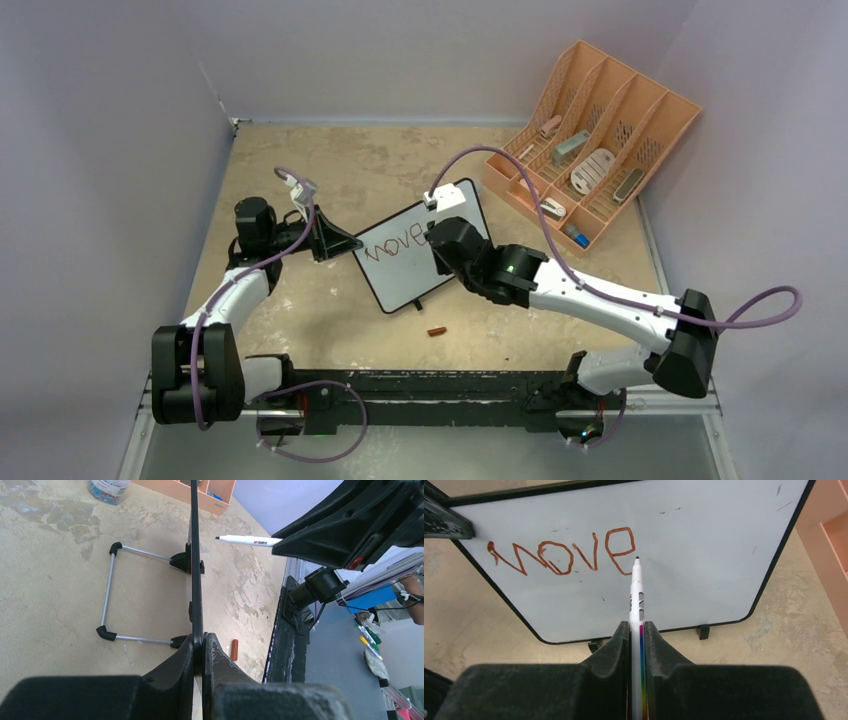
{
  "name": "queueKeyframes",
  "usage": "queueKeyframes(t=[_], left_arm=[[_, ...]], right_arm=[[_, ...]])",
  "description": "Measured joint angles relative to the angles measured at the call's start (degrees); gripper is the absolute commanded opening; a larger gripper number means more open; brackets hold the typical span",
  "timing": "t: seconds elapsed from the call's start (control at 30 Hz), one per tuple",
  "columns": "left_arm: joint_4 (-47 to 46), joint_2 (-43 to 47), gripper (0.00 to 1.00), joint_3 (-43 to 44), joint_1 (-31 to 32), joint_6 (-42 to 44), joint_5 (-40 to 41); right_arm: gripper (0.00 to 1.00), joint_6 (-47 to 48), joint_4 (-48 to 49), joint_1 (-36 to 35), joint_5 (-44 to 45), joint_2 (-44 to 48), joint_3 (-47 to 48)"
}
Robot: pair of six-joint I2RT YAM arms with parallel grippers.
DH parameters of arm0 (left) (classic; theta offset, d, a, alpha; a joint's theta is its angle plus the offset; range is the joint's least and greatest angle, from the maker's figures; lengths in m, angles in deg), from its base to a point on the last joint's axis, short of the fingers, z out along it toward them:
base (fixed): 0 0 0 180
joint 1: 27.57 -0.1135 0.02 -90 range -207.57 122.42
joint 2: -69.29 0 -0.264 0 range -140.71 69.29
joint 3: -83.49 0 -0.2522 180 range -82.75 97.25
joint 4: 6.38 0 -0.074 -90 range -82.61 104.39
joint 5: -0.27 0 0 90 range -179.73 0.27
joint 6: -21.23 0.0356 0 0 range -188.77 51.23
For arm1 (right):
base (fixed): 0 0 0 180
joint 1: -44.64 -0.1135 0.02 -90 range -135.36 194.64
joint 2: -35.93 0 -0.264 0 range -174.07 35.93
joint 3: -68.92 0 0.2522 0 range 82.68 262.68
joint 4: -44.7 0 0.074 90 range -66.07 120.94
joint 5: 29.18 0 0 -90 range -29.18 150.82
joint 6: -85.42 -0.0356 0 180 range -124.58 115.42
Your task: Write a sentence on the whiteboard
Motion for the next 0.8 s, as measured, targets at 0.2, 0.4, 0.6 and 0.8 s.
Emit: queueKeyframes(t=[0.2,0.4,0.6,0.8], left_arm=[[0.83,0.0,0.0,0.26,0.02,0.33,0.02],[1.46,0.0,0.0,0.55,0.04,0.48,0.02],[1.6,0.0,0.0,0.57,0.04,0.52,0.02],[1.68,0.0,0.0,0.59,0.04,0.52,0.02]], right_arm=[[0.0,0.44,0.13,1.09,-0.22,2.69,-0.37],[0.0,1.07,0.11,4.26,-0.74,4.07,-2.54],[0.0,2.12,0.59,6.8,-1.77,5.66,-3.08],[0.0,2.73,1.7,7.1,-2.16,5.81,-3.08]])
